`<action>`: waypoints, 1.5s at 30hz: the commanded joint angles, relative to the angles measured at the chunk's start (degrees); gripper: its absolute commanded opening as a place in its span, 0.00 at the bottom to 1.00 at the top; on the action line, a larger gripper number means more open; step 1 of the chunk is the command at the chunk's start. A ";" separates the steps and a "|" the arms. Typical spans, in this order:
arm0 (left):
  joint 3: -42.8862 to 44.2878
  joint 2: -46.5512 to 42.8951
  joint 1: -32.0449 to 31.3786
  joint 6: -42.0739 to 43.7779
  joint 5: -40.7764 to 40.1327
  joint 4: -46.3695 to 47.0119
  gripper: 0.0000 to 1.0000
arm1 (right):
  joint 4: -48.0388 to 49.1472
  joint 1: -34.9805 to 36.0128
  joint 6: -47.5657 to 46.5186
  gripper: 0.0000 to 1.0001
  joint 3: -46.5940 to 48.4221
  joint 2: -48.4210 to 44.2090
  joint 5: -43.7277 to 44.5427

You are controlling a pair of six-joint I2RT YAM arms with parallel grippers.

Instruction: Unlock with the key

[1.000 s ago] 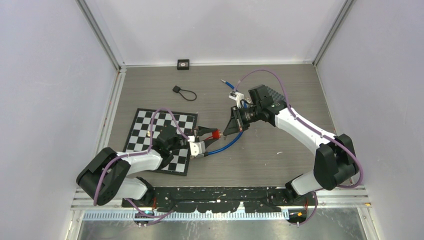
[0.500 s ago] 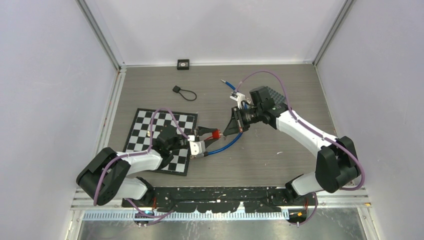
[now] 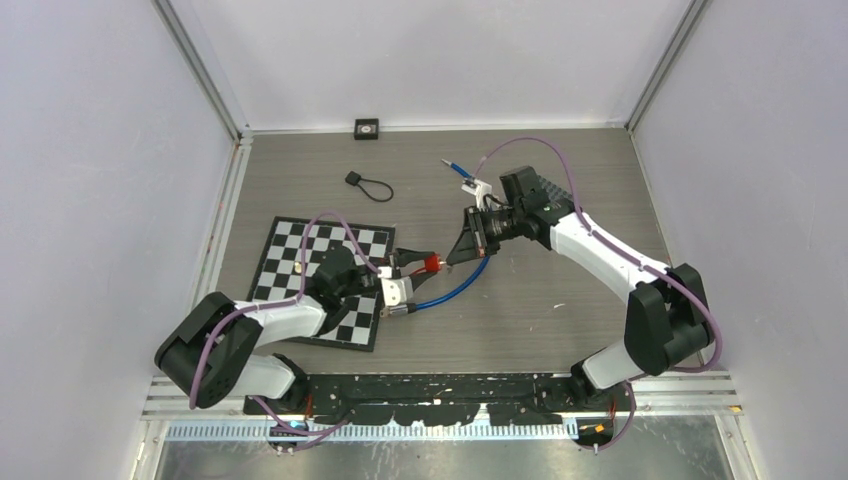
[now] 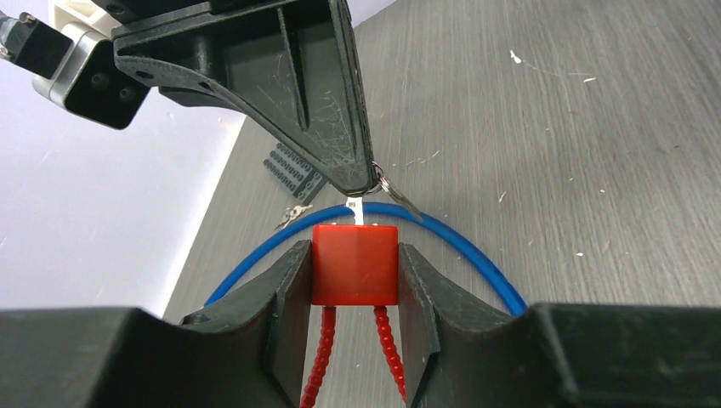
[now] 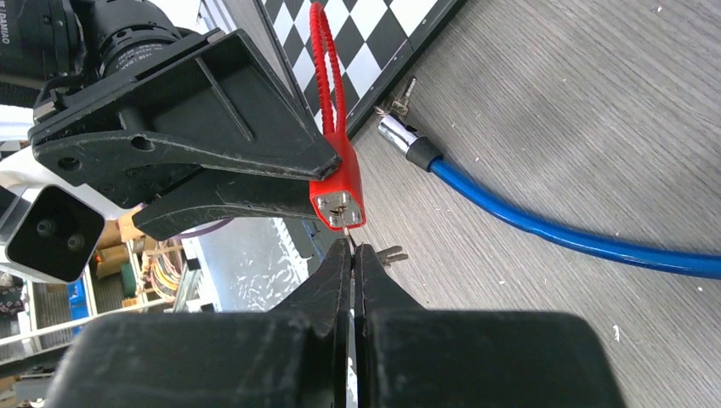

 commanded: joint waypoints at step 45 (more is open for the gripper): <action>6.48 2.05 -1.18 -4.74 -3.56 3.91 0.00 | 15.76 -0.43 4.24 0.00 -4.70 0.96 1.05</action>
